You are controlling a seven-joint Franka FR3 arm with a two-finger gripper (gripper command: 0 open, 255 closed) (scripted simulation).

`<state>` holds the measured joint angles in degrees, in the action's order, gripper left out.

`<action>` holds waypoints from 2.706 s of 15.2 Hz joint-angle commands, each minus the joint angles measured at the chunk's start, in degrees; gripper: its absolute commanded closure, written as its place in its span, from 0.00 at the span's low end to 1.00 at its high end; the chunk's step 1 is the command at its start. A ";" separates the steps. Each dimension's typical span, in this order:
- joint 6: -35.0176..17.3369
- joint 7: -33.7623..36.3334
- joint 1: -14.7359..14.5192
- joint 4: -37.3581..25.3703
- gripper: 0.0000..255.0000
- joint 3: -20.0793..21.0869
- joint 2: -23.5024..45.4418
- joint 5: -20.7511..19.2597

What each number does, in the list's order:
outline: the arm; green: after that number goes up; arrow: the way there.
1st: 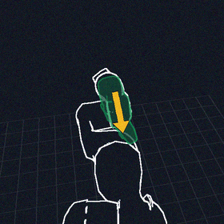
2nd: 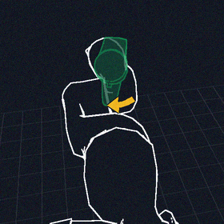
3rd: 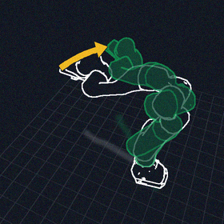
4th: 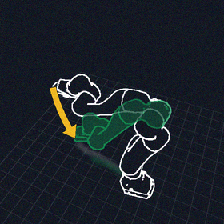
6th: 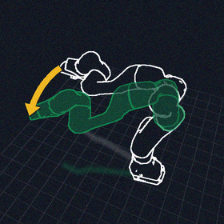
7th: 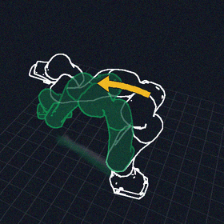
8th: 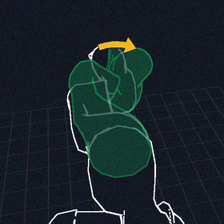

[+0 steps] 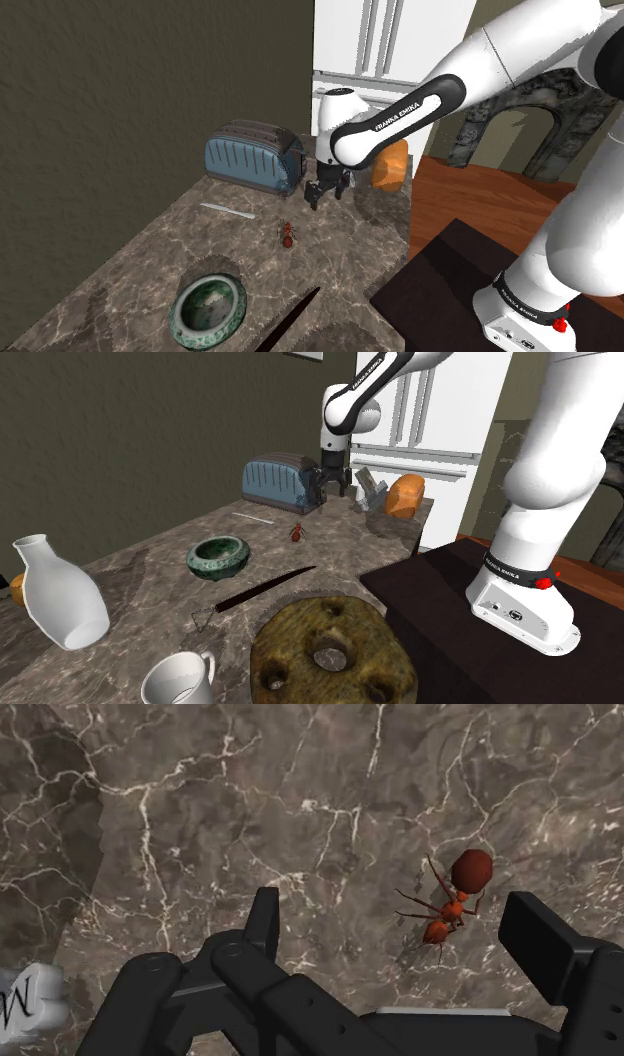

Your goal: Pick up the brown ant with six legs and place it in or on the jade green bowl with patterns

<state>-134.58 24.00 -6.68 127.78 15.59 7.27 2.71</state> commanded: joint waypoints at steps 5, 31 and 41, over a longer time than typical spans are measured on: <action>-3.73 4.23 -2.82 -8.80 0.00 0.02 13.13 -3.27; -8.40 8.10 -8.04 -22.77 1.00 -1.89 32.15 -6.77; -6.48 8.01 -7.65 -22.27 1.00 -1.41 29.71 -6.31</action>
<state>-141.55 32.00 -14.39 105.46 14.07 37.51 -3.70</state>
